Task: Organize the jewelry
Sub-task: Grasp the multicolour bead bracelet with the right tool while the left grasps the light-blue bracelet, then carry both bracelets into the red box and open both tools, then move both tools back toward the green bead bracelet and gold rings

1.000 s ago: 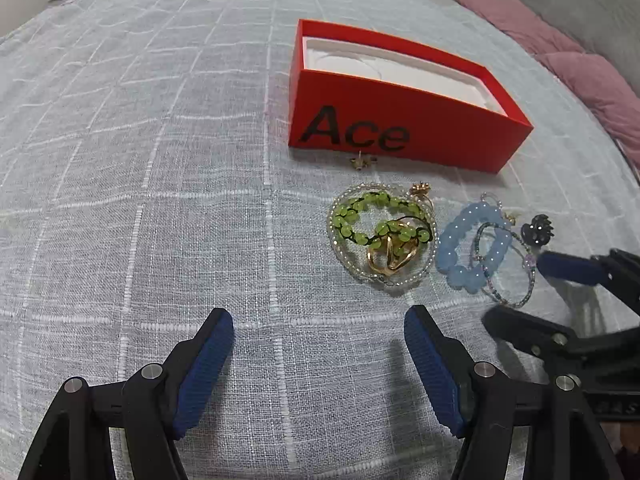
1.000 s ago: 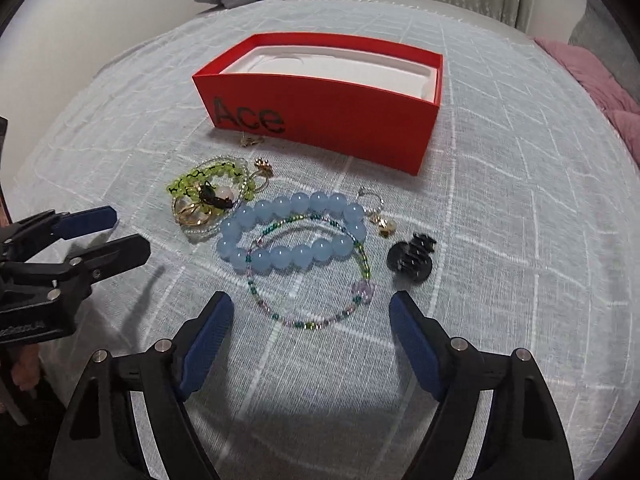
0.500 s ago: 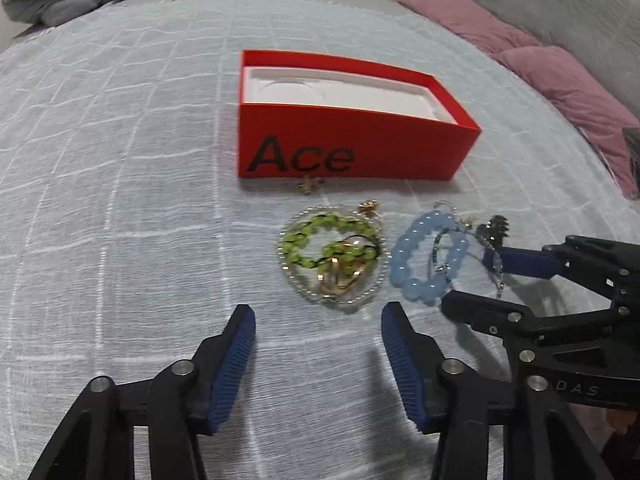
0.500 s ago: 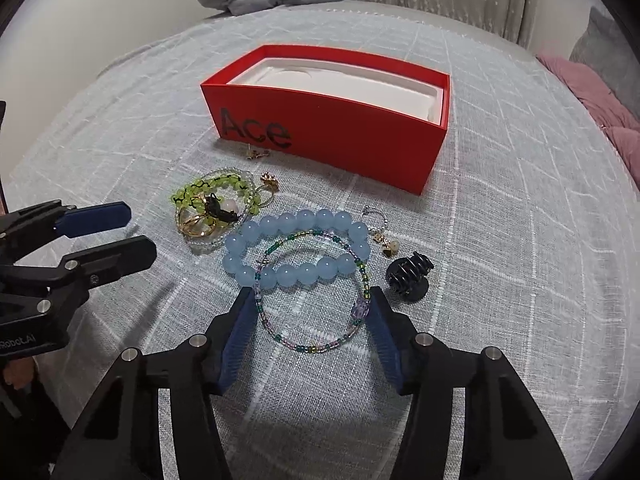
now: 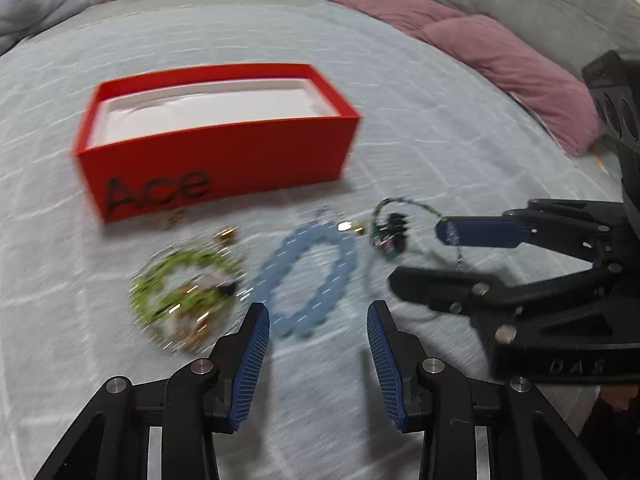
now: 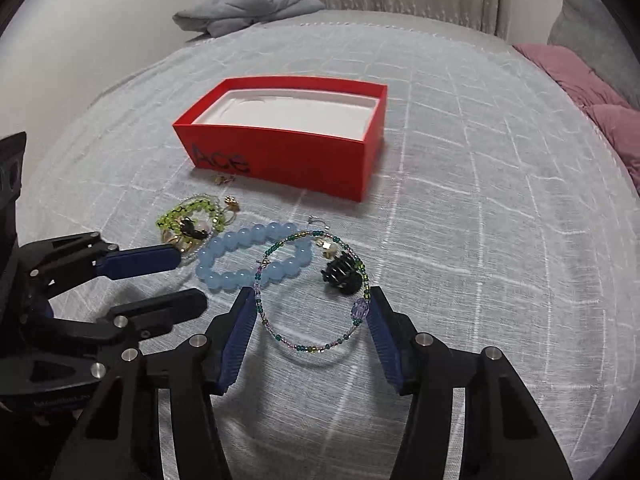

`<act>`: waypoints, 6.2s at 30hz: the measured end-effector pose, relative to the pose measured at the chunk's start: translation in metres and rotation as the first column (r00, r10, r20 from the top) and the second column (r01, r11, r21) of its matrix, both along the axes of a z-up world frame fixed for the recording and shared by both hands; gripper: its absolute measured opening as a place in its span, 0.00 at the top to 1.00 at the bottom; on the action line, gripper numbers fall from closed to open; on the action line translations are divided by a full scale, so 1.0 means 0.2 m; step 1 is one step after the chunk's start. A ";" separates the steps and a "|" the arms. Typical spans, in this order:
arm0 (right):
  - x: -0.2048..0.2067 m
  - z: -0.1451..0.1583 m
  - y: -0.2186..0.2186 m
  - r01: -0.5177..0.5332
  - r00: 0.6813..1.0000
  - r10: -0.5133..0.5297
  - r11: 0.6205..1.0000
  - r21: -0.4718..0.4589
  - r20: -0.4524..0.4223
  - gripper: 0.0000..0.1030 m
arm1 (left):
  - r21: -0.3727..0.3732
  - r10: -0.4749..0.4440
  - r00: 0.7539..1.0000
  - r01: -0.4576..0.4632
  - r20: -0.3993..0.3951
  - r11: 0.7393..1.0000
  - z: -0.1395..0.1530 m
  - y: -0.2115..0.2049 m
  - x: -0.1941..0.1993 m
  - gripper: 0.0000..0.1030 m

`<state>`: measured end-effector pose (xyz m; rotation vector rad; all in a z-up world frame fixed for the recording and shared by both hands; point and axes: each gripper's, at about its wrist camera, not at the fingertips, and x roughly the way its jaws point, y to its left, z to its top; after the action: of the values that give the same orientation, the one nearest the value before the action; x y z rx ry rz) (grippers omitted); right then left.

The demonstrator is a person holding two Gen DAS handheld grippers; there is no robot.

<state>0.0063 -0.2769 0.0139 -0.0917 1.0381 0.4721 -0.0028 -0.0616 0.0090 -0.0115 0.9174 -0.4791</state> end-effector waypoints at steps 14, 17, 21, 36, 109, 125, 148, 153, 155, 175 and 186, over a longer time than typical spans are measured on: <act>0.01 -0.02 -0.14 0.051 0.998 -0.051 0.999 -0.013 -0.029 0.43 | 0.099 -0.064 0.997 0.069 -0.050 0.993 -0.14 -0.18 0.15 0.66; -0.01 -0.02 -0.16 0.061 0.998 -0.062 0.998 -0.010 -0.032 0.43 | 0.155 -0.062 0.998 0.066 -0.030 0.986 -0.16 -0.24 0.13 0.67; -0.02 -0.02 -0.17 0.073 0.997 -0.073 0.997 -0.004 -0.036 0.43 | 0.199 -0.035 0.999 0.035 -0.004 0.979 -0.16 -0.29 0.11 0.68; -0.05 0.00 -0.16 0.087 0.996 -0.087 0.996 0.008 -0.030 0.43 | 0.148 0.041 0.999 -0.043 0.014 0.988 -0.09 -0.21 -0.05 0.92; 0.58 0.11 0.29 -0.003 0.997 0.008 0.998 -0.061 0.077 0.41 | 0.018 0.325 0.943 -0.327 0.073 0.945 0.13 0.34 0.69 0.91; 0.44 0.26 0.19 0.004 0.993 0.002 0.998 -0.055 0.118 0.35 | 0.022 0.340 0.933 -0.345 0.116 0.938 0.25 0.38 0.49 0.61; 0.14 0.19 0.03 0.077 0.997 -0.075 0.995 -0.069 0.024 0.30 | 0.115 0.384 0.923 -0.382 0.005 0.917 0.12 0.40 0.13 0.17; 0.12 0.14 -0.02 0.102 0.995 -0.102 0.993 -0.066 0.003 0.30 | 0.142 0.369 0.929 -0.361 -0.030 0.922 0.05 0.40 0.11 0.17; 0.11 0.12 -0.03 0.111 0.994 -0.112 0.992 -0.066 -0.006 0.31 | 0.181 0.359 0.933 -0.349 -0.028 0.920 0.03 0.40 0.10 0.17; 0.13 0.06 0.04 0.088 0.996 -0.090 0.990 -0.108 -0.010 0.30 | 0.249 0.171 0.984 -0.157 -0.038 0.956 -0.06 0.32 0.10 0.55; 0.14 0.05 0.01 0.108 0.993 -0.111 0.990 -0.094 -0.033 0.30 | 0.250 0.051 0.999 -0.048 -0.006 0.967 -0.04 0.23 0.14 0.61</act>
<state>0.0351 -0.2759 0.0240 -0.1075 1.0963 0.3272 0.0245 -0.0150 0.0008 0.1916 0.9827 -0.3149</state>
